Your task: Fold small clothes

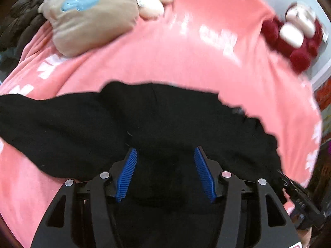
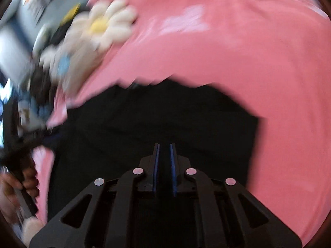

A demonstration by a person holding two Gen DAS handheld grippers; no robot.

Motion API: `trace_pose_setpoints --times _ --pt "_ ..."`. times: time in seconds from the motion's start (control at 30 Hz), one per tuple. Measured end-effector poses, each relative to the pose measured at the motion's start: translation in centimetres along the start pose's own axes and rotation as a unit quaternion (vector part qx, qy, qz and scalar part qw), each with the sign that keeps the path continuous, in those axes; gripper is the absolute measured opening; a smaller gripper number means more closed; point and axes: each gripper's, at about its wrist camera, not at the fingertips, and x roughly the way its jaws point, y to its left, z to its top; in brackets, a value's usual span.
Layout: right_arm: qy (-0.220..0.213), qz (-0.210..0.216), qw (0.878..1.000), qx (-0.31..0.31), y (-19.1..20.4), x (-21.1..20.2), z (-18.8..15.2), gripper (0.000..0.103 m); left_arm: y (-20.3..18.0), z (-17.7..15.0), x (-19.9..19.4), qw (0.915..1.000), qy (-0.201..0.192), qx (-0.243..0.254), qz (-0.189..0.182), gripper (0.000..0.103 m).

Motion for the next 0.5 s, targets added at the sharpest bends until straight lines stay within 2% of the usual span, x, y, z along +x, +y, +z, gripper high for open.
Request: trace_pose_setpoints --times 0.07,0.13,0.17,0.2,0.23,0.27,0.3,0.33,0.37,0.4,0.43,0.5 --pt "-0.014 -0.007 1.000 0.023 -1.4 1.9 1.7 0.000 -0.3 0.0 1.7 0.9993 0.011 0.012 0.033 0.056" --pt "-0.020 -0.024 0.996 0.087 -3.4 2.0 3.8 0.000 -1.1 0.2 2.0 0.9962 -0.001 0.043 0.076 0.063" --pt "-0.022 -0.019 0.993 0.111 -3.6 1.7 4.3 0.000 -1.1 0.4 2.4 0.9957 0.007 0.046 0.080 0.064" --pt "-0.036 0.009 0.992 0.123 -3.1 0.6 4.5 0.002 -0.9 0.6 2.4 0.9963 0.010 0.038 0.077 0.067" --pt "-0.045 0.025 0.992 0.113 -2.2 0.1 4.4 0.002 -0.6 0.7 2.4 0.9966 0.014 0.031 0.075 0.068" --pt "-0.041 0.009 0.996 0.079 -1.1 0.7 4.1 0.001 -0.4 0.8 2.5 0.9969 0.016 0.025 0.072 0.070" --pt "-0.013 -0.021 0.998 0.058 -0.8 2.0 3.5 0.001 -0.3 0.8 2.6 0.9969 0.016 0.025 0.072 0.074" --pt "-0.001 -0.024 0.998 0.056 -1.3 3.2 2.9 0.000 -0.2 0.8 2.7 0.9964 0.015 0.030 0.078 0.076" --pt "-0.018 -0.013 0.997 0.079 -2.0 2.4 2.8 0.000 -0.3 0.8 2.8 0.9956 0.014 0.036 0.086 0.079" --pt "-0.016 -0.017 0.995 0.096 -2.2 2.0 2.9 0.000 -0.1 0.6 2.8 0.9952 0.012 0.037 0.089 0.083" --pt "-0.026 -0.014 0.994 0.108 -2.1 1.3 2.9 0.004 0.0 0.7 2.9 0.9949 0.012 0.034 0.094 0.084" --pt "-0.037 0.024 0.995 0.091 -0.1 0.3 3.0 0.006 0.4 0.9 3.1 0.9955 0.011 0.022 0.091 0.086"
